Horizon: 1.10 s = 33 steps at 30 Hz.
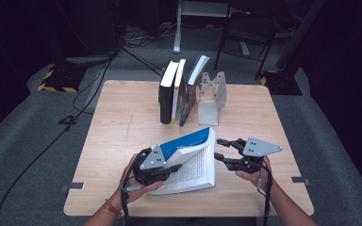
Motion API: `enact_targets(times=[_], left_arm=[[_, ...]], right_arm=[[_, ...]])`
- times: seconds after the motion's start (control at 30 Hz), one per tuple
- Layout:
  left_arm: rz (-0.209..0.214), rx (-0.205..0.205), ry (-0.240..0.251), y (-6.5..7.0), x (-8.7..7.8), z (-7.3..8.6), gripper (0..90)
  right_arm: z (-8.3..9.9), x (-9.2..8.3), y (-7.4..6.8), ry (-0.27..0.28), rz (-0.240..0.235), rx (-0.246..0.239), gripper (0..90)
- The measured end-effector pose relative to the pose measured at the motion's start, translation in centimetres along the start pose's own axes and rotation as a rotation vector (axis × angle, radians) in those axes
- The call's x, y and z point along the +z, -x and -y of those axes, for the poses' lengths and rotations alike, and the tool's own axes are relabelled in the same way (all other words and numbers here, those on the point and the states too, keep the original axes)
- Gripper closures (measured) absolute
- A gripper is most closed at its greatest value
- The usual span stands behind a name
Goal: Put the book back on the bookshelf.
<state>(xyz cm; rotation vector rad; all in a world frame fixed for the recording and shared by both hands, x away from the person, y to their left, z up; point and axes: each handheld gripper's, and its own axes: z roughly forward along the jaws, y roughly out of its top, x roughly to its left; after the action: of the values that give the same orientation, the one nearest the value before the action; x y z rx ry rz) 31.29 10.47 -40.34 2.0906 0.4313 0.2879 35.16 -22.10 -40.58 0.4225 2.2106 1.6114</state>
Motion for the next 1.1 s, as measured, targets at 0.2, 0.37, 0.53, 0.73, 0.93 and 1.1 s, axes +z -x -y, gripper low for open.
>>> enact_targets(times=[0.2, 0.37, 0.53, 0.73, 0.93, 1.1], left_arm=[[0.006, -0.016, 0.073, -0.2, -0.1, 0.5, 74.3], [0.006, -0.074, 0.118, -0.3, -0.9, 1.9, 68.6], [-0.046, -0.086, 0.074, 0.2, -1.3, 3.5, 59.8], [-0.078, -0.091, 0.039, 0.4, -1.6, 4.4, 57.0], [-0.093, -0.037, 0.011, 0.1, -1.8, 4.2, 68.8], [0.006, -0.095, 0.073, -1.7, -2.0, 4.7, 76.5]], right_arm=[[-1.3, -0.8, -0.1, 0.001, 0.045, -0.023, 50.2], [-1.5, -0.4, -0.6, 0.027, 0.037, -0.006, 49.0], [-2.2, 0.2, -1.5, 0.043, 0.011, -0.028, 43.6], [-2.8, 0.8, -2.2, 0.056, 0.000, -0.038, 42.0], [-3.0, 1.0, -2.0, 0.061, -0.012, -0.042, 41.8], [-3.4, 1.1, -2.0, 0.046, -0.012, -0.079, 41.9]])
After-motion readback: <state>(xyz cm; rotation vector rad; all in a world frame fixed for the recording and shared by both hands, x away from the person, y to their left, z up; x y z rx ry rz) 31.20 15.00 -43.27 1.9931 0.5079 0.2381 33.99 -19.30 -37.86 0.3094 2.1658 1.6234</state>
